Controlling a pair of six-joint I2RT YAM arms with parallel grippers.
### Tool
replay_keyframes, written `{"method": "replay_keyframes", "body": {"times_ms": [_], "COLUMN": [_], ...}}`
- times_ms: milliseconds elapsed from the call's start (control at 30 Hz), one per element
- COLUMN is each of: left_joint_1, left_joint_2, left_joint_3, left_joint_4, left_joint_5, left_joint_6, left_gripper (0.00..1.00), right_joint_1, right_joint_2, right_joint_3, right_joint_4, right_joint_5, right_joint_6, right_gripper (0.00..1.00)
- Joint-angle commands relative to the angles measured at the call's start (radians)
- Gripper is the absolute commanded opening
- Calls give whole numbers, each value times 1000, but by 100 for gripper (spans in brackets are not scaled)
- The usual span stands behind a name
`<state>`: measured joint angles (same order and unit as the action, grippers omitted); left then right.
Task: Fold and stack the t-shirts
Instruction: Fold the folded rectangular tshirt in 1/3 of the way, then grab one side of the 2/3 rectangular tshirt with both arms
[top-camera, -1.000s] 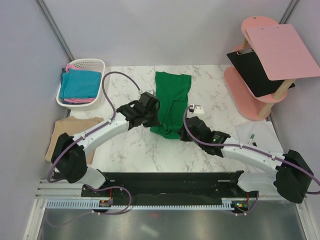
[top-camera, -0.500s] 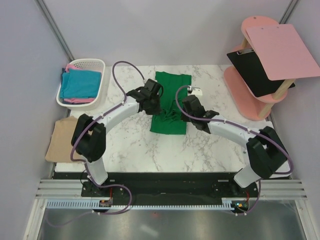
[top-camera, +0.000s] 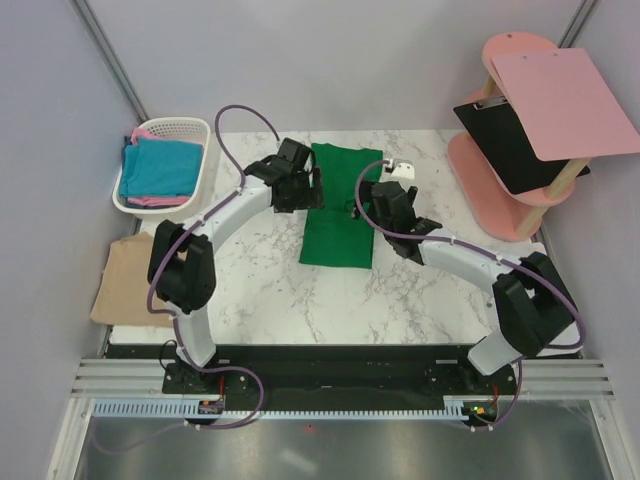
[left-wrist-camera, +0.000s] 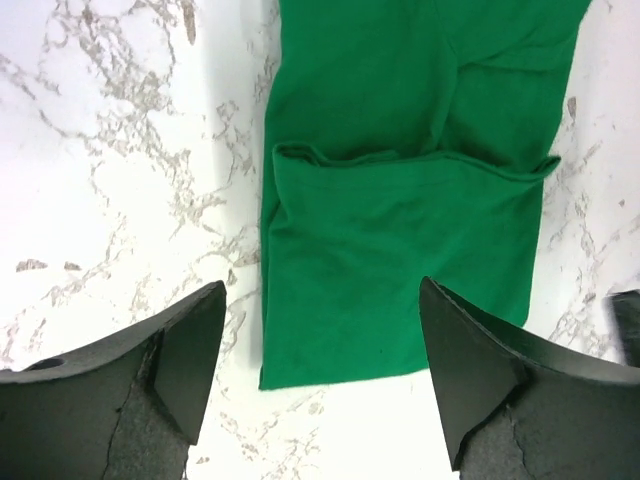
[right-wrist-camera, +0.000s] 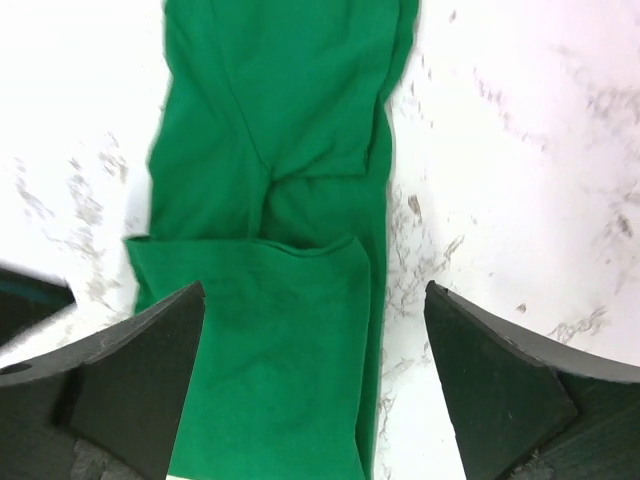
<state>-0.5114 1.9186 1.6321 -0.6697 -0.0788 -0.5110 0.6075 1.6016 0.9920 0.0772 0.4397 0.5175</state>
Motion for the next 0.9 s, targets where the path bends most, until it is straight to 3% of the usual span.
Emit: {"method": "replay_keyframes", "body": {"times_ms": [0, 133, 267, 367, 667, 733, 767, 867], "left_joint_1": [-10, -10, -10, -10, -12, -10, -10, -10], "left_joint_2": [-173, -265, -348, -351, -245, -213, -204, -172], "left_joint_3": [-116, -291, -536, -633, -650, -644, -640, -630], "left_joint_4": [11, 82, 218, 315, 413, 420, 424, 429], "left_joint_5": [3, 33, 74, 125, 175, 180, 186, 194], "left_joint_6": [31, -10, -79, -101, -107, -110, -110, -109], "left_gripper": [85, 84, 77, 73, 70, 64, 61, 40], "right_joint_1": [-2, 0, -2, 0, -2, -2, -2, -2], "right_joint_2": [-100, -117, -158, -184, -122, -69, -52, 24], "right_joint_3": [-16, -76, -208, -309, -437, -443, -446, -432], "right_joint_4": [38, -66, -59, -8, 205, 242, 290, 334], "right_joint_5": [36, -67, -143, -153, -252, -288, -303, -364], "right_joint_6": [-1, 80, 208, 268, 348, 374, 384, 417], "right_gripper": [98, 96, 84, 75, 73, 69, 62, 44]}}
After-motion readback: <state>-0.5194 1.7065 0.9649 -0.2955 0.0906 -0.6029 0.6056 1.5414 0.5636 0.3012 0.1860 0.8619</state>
